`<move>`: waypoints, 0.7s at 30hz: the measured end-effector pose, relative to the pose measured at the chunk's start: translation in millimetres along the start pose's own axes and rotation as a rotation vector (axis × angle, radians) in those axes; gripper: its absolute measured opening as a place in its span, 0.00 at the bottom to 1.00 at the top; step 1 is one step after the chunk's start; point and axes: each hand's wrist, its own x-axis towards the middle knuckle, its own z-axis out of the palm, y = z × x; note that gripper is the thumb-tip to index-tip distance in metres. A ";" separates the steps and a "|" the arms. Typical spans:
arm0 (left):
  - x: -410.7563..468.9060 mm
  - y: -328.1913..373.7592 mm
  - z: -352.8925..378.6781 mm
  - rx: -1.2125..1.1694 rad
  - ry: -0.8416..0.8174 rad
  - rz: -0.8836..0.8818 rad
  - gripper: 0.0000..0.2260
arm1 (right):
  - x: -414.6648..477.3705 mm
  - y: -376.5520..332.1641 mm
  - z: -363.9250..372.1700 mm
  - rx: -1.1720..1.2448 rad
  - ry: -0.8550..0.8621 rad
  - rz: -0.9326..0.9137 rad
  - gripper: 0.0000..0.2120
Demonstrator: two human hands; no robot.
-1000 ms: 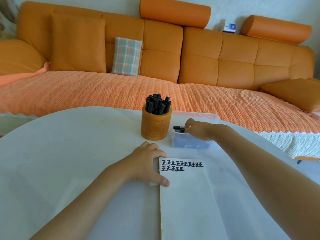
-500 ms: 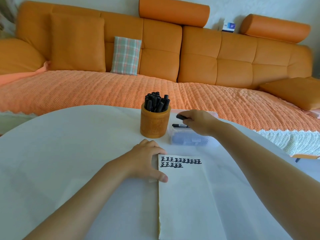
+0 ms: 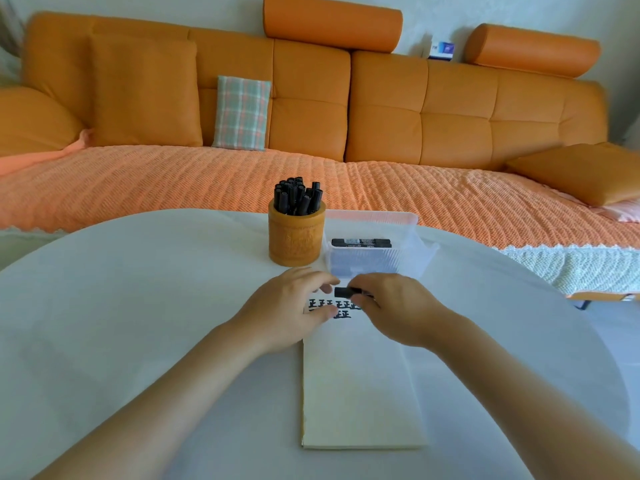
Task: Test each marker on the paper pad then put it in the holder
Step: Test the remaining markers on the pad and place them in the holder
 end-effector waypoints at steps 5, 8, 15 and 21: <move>0.0 3.6 7.0 0.022 0.098 0.050 0.09 | -4.1 -0.9 6.9 0.128 0.014 -0.027 0.12; 0.9 2.0 7.7 -0.012 0.131 0.048 0.05 | -3.2 -2.0 9.4 0.018 0.067 -0.097 0.12; 1.1 -3.4 9.8 -0.036 0.125 0.011 0.04 | -1.0 -2.2 15.3 -0.126 0.093 -0.137 0.12; 3.7 -14.1 7.9 0.050 0.135 -0.035 0.05 | -4.2 0.7 14.8 0.018 0.040 -0.081 0.19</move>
